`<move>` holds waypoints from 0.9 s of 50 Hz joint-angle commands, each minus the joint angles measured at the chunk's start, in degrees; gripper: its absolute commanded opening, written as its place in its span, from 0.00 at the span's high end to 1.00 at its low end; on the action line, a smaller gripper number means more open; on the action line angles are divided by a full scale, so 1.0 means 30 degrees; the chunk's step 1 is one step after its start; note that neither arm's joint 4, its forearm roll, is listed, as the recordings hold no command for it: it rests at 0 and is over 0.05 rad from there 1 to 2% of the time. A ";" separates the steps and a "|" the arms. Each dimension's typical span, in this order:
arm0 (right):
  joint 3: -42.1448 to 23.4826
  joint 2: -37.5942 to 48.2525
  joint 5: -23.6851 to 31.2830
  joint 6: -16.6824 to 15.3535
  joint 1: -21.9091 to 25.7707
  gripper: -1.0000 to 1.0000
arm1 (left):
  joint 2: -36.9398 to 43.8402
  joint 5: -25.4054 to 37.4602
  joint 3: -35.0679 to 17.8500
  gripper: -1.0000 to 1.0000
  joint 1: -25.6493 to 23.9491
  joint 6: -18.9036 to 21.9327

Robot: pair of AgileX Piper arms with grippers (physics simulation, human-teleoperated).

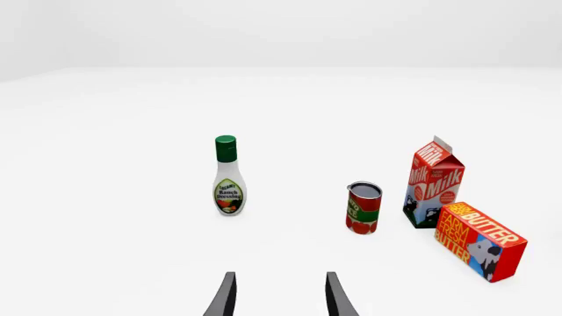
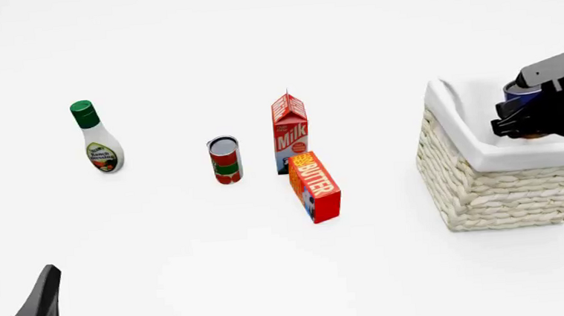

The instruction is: Pick the alphabet soup and place it in the basket.

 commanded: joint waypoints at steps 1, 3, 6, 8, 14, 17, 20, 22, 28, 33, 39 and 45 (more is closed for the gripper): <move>-0.0134 0.0183 -0.0171 0.0358 -0.0100 1.00 | 0.0000 0.0000 0.0000 0.00 0.0000 0.0000; -0.0170 0.0248 -0.0203 0.0369 -0.0102 1.00 | 0.0000 0.0000 0.0000 0.00 0.0000 0.0000; -0.0188 0.0380 -0.0288 0.0367 -0.0099 1.00 | 0.0000 0.0000 0.0000 0.00 0.0000 0.0000; -0.0207 0.0438 -0.0300 0.0372 -0.0128 1.00 | 0.0000 0.0000 0.0000 0.00 0.0000 0.0000; -0.0309 0.0625 -0.0328 0.0365 -0.0211 1.00 | 0.0000 0.0000 0.0000 0.00 0.0000 0.0000; -0.0364 0.0826 -0.0402 0.0295 -0.0281 1.00 | 0.0000 0.0000 0.0000 0.00 0.0000 0.0000; -0.0469 0.0909 -0.0379 0.0280 -0.0349 1.00 | 0.0000 0.0000 0.0000 0.00 0.0000 0.0000; -0.0513 0.0947 -0.0342 0.0270 -0.0377 1.00 | 0.0000 0.0000 0.0000 0.00 0.0000 0.0000; -0.0721 0.1135 -0.0244 0.0199 -0.0413 1.00 | 0.0000 0.0000 0.0000 0.00 0.0000 0.0000; -0.0877 0.1271 -0.0175 0.0152 -0.0430 1.00 | 0.0000 0.0000 0.0000 0.00 0.0000 0.0000; -0.1055 0.1380 -0.0097 0.0088 -0.0389 1.00 | 0.0000 0.0000 0.0000 0.00 0.0000 0.0000; -0.1093 0.1423 -0.0024 0.0043 -0.0393 1.00 | 0.0000 0.0000 0.0000 0.00 0.0000 0.0000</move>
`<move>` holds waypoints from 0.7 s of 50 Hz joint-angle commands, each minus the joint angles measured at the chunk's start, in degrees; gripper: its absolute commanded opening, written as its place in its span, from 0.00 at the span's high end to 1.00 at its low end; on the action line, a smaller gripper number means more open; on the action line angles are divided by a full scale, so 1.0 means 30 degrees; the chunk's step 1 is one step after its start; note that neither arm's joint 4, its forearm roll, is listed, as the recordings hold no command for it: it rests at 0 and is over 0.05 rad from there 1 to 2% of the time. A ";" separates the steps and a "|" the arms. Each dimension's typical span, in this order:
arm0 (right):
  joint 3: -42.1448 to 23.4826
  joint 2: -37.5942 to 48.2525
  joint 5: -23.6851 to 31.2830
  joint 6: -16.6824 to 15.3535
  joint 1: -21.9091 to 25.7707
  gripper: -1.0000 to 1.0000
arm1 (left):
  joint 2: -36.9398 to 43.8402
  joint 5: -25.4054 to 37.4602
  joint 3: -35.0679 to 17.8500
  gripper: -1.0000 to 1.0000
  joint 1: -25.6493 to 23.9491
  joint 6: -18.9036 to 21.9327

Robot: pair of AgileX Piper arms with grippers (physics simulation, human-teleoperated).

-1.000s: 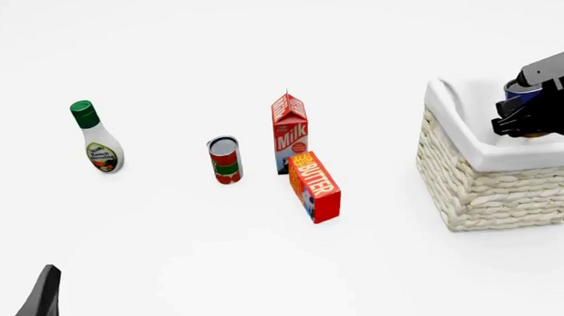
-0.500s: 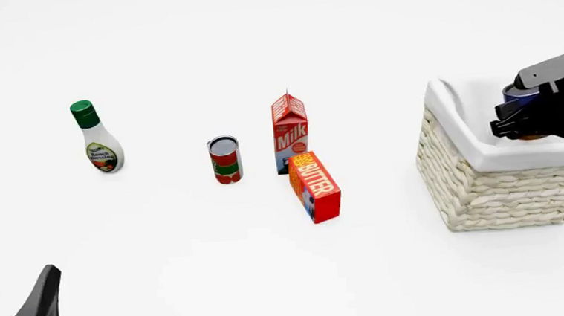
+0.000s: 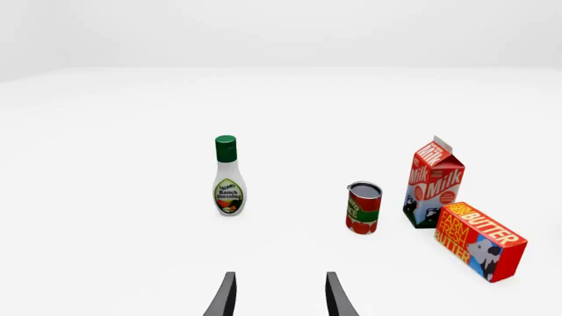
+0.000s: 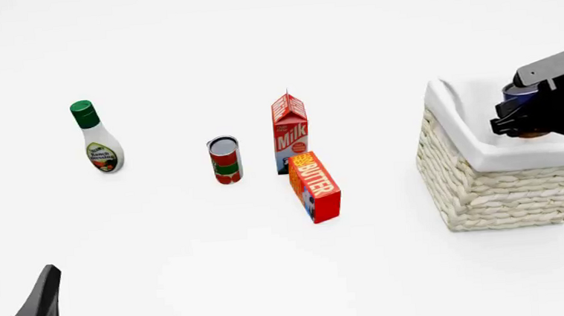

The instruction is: Pick the alphabet soup and place it in the basket.

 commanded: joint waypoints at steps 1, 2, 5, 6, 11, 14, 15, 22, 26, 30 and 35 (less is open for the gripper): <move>-0.0369 0.0086 0.0085 0.0301 -0.0023 1.00 | 0.0000 0.0000 0.0000 0.00 0.0000 0.0000; -0.0404 0.0133 0.0084 0.0275 -0.0052 1.00 | 0.0000 0.0000 0.0000 0.00 0.0000 0.0000; -0.0461 0.0290 0.0088 0.0117 -0.0054 1.00 | 0.0000 0.0000 0.0000 0.00 0.0000 0.0000; -0.0608 0.0320 0.0168 0.0167 -0.0024 1.00 | 0.0000 0.0000 0.0000 0.00 0.0000 0.0000; -0.0819 0.0456 0.0239 0.0091 -0.0033 1.00 | 0.0000 0.0000 0.0000 0.00 0.0000 0.0000; -0.1043 0.0549 0.0361 0.0010 -0.0065 1.00 | 0.0000 0.0000 0.0000 0.00 0.0000 0.0000; -0.1106 0.0594 0.0376 -0.0070 -0.0077 1.00 | 0.0000 0.0000 0.0000 0.00 0.0000 0.0000; -0.1771 0.1051 0.0545 -0.0294 -0.0136 1.00 | 0.0000 0.0000 0.0000 0.00 0.0000 0.0000; -0.2188 0.1198 0.0766 -0.0441 -0.0134 1.00 | 0.0000 0.0000 0.0000 0.00 0.0000 0.0000; -0.2324 0.1547 0.0677 -0.0734 -0.0245 1.00 | 0.0000 0.0000 0.0000 0.00 0.0000 0.0000; -0.2593 0.1832 0.0732 -0.0874 -0.0309 1.00 | 0.0000 0.0000 0.0000 0.00 0.0000 0.0000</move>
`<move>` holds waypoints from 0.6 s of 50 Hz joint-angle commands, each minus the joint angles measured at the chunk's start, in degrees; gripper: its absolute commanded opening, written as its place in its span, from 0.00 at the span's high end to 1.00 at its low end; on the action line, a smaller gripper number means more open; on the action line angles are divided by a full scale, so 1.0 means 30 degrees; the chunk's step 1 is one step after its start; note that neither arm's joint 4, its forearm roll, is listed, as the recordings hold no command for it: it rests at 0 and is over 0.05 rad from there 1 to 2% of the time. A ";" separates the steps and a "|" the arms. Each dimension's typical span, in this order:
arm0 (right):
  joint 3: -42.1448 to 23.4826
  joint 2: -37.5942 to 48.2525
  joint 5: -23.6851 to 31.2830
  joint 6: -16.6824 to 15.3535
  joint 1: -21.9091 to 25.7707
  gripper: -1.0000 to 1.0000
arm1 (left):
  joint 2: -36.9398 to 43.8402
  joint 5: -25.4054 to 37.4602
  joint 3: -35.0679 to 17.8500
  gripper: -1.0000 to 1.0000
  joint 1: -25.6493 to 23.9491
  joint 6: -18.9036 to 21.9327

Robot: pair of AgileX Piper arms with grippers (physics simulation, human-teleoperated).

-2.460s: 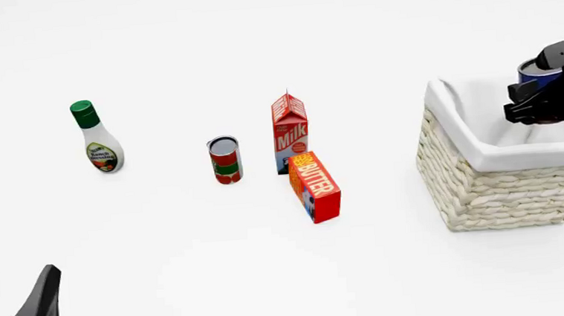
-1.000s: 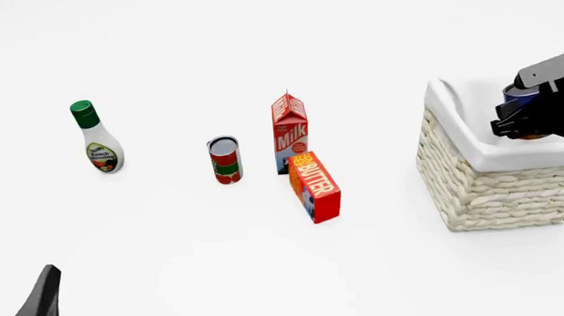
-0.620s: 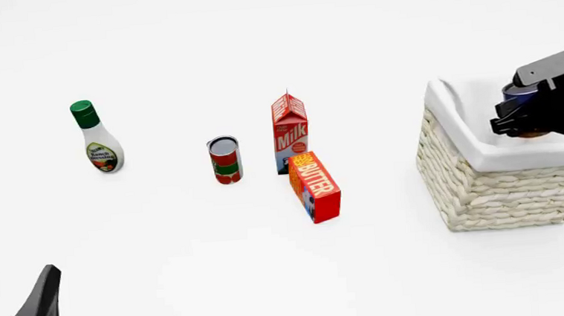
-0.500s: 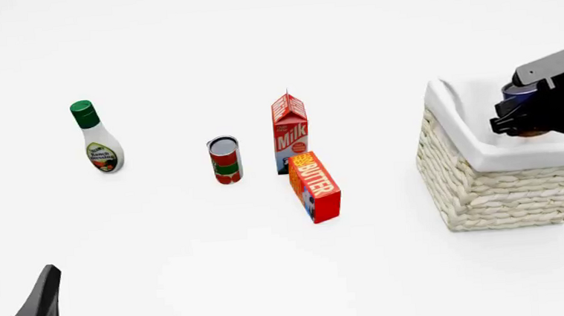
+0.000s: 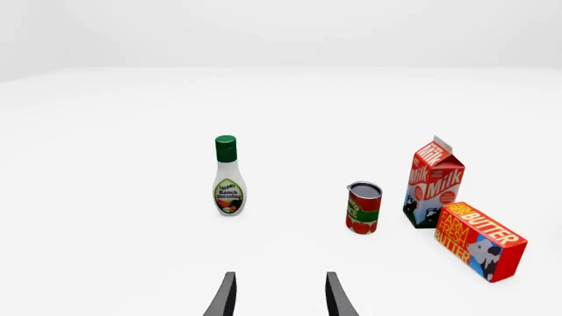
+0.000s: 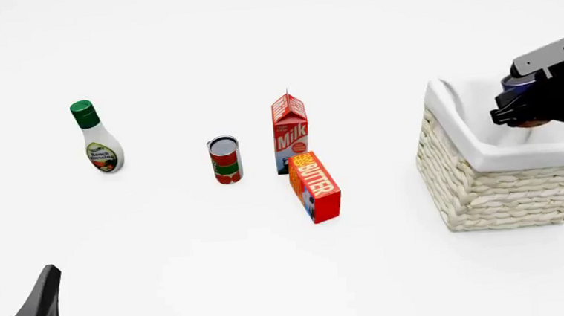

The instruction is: Pick the alphabet soup and place it in the basket.

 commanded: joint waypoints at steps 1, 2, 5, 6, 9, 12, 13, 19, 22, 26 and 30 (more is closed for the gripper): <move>-0.0849 0.0557 0.0101 -0.0026 -0.0144 1.00 | 0.0000 0.0000 0.0000 0.00 0.0000 0.0000; -0.0929 0.0610 0.0149 -0.0022 -0.0122 1.00 | 0.0000 0.0000 0.0000 0.00 0.0000 0.0000; -0.1163 0.0900 0.0168 -0.0147 -0.0159 1.00 | 0.0000 0.0000 0.0000 0.00 0.0000 0.0000; -0.1214 0.1003 0.0136 -0.0214 -0.0198 1.00 | 0.0000 0.0000 0.0000 0.00 0.0000 0.0000; -0.1265 0.1200 0.0068 -0.0271 -0.0213 1.00 | 0.0000 0.0000 0.0000 0.00 0.0000 0.0000; -0.1225 0.1396 -0.0037 -0.0311 -0.0192 1.00 | 0.0000 0.0000 0.0000 0.00 0.0000 0.0000; -0.1238 0.1432 -0.0054 -0.0321 -0.0207 1.00 | 0.0000 0.0000 0.0000 0.00 0.0000 0.0000; -0.1316 0.1770 -0.0120 -0.0321 -0.0211 1.00 | 0.0000 0.0000 0.0000 0.00 0.0000 0.0000; -0.1332 0.1935 -0.0214 -0.0319 -0.0195 1.00 | 0.0000 0.0000 0.0000 0.00 0.0000 0.0000; -0.1304 0.2147 -0.0345 -0.0278 -0.0093 1.00 | 0.0000 0.0000 0.0000 0.00 0.0000 0.0000; -0.1267 0.2372 -0.0496 -0.0266 -0.0078 1.00 | 0.0000 0.0000 0.0000 0.00 0.0000 0.0000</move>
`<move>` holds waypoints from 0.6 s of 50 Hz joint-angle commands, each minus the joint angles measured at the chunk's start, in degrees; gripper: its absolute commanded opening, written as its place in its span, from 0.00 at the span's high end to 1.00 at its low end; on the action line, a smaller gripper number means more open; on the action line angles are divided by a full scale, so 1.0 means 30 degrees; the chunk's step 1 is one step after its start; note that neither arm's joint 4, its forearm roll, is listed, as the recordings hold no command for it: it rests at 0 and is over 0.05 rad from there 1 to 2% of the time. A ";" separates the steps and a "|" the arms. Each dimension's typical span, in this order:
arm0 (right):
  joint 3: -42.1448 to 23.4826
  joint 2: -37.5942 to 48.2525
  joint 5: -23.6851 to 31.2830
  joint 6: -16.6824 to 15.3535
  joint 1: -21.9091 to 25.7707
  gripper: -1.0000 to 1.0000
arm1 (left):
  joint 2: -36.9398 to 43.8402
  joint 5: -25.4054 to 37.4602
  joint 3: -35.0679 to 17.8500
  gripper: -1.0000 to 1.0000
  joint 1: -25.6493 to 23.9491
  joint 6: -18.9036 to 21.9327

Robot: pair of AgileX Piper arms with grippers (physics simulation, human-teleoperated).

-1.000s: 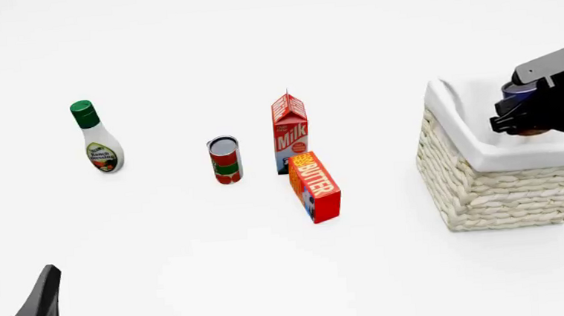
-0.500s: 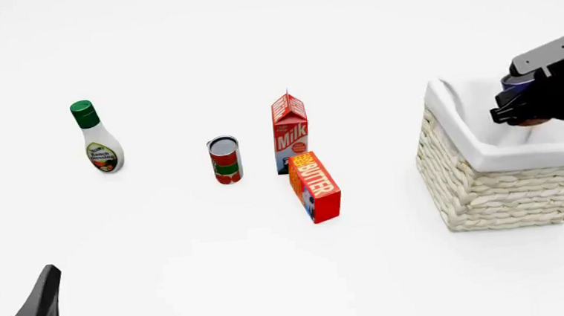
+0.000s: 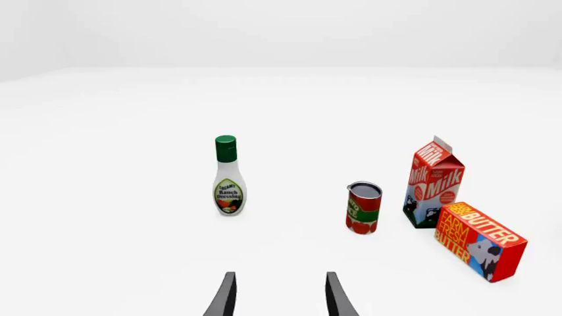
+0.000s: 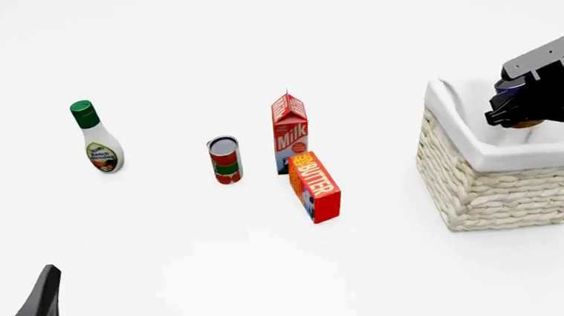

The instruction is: Pick the alphabet soup and place it in the basket.

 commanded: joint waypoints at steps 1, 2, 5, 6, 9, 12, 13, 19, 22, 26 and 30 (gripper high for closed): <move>-0.0165 0.0523 -0.0365 0.0406 0.0079 1.00 | 0.0000 0.0000 0.0000 0.00 0.0000 0.0000; -0.0171 0.0594 -0.0399 0.0405 0.0068 1.00 | 0.0000 0.0000 0.0000 0.00 0.0000 0.0000; -0.0181 0.0751 -0.0464 0.0403 0.0079 1.00 | 0.0000 0.0000 0.0000 0.00 0.0000 0.0000; -0.0196 0.0792 -0.0475 0.0454 0.0097 1.00 | 0.0000 0.0000 0.0000 0.00 0.0000 0.0000; -0.0119 0.0975 -0.0628 0.0404 0.0072 1.00 | 0.0000 0.0000 0.0000 0.00 0.0000 0.0000; -0.0168 0.1084 -0.0656 0.0426 0.0062 1.00 | 0.0000 0.0000 0.0000 0.00 0.0000 0.0000; -0.0166 0.1124 -0.0660 0.0434 0.0059 1.00 | 0.0000 0.0000 0.0000 0.00 0.0000 0.0000; -0.0077 0.1258 -0.0772 0.0435 -0.0018 1.00 | 0.0000 0.0000 0.0000 0.00 0.0000 0.0000; -0.0108 0.1324 -0.0768 0.0438 -0.0029 1.00 | 0.0000 0.0000 0.0000 0.00 0.0000 0.0000; -0.0115 0.1431 -0.0818 0.0420 -0.0058 1.00 | 0.0000 0.0000 0.0000 0.00 0.0000 0.0000; -0.0079 0.1561 -0.0914 0.0421 -0.0069 1.00 | 0.0000 0.0000 0.0000 0.00 0.0000 0.0000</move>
